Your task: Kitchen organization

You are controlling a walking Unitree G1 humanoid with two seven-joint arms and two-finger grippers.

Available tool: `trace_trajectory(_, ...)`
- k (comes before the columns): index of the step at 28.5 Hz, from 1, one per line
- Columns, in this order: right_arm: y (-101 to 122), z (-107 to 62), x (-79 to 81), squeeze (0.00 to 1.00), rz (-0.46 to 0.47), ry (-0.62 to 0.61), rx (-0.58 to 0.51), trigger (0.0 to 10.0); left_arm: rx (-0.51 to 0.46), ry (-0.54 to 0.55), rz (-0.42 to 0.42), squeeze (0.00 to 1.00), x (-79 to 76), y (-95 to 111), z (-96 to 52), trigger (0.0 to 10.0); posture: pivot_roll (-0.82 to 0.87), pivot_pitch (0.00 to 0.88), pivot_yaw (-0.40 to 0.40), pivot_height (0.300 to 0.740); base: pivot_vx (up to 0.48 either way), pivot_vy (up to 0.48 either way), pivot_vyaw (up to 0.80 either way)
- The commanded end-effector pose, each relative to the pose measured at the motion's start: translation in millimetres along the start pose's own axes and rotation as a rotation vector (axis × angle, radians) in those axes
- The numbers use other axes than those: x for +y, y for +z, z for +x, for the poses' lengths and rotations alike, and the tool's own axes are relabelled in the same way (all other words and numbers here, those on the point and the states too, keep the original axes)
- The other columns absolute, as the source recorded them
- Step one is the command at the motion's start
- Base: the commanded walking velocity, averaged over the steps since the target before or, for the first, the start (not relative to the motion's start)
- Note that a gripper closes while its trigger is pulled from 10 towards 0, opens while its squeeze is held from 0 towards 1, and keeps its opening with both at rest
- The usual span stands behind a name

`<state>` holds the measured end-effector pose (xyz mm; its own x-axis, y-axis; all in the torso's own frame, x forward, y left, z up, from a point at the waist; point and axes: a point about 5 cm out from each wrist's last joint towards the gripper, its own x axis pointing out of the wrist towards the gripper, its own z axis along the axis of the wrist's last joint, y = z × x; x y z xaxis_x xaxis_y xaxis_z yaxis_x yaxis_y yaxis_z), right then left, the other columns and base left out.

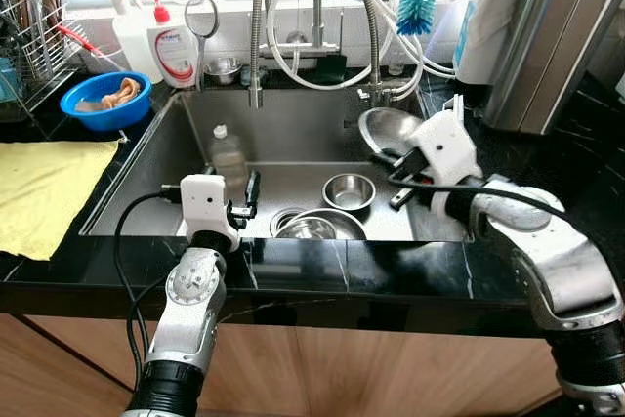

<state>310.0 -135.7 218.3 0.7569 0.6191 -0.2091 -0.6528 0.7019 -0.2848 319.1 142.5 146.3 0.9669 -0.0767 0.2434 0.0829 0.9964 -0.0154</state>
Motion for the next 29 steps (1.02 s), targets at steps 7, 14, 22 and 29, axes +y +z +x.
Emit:
trace_trajectory(7,5,9.6,-0.8,0.0,0.069,0.066,-0.12,10.0,-0.013,0.018,0.01,0.0,3.7,1,0.9,10.0,-0.12,0.0,0.047,0.74,0.0,0.0,0.0)
trace_trajectory(14,-6,28.0,-30.2,0.0,0.188,-0.089,-0.155,10.0,-0.015,0.019,0.01,0.0,3.1,2,0.8,10.0,-0.13,0.0,0.049,0.74,0.0,0.0,0.0)
trace_trajectory(22,-13,46.7,-42.1,0.0,0.266,-0.151,-0.179,10.0,-0.021,0.017,0.009,0.0,2.2,3,0.7,10.0,-0.11,0.0,0.045,0.74,0.0,0.0,0.0)
trace_trajectory(29,-14,63.5,-49.3,0.0,0.316,-0.206,-0.182,10.0,-0.033,0.02,0.011,0.0,3.0,7,1.4,10.0,-0.09,0.0,0.039,0.74,0.0,0.0,0.0)
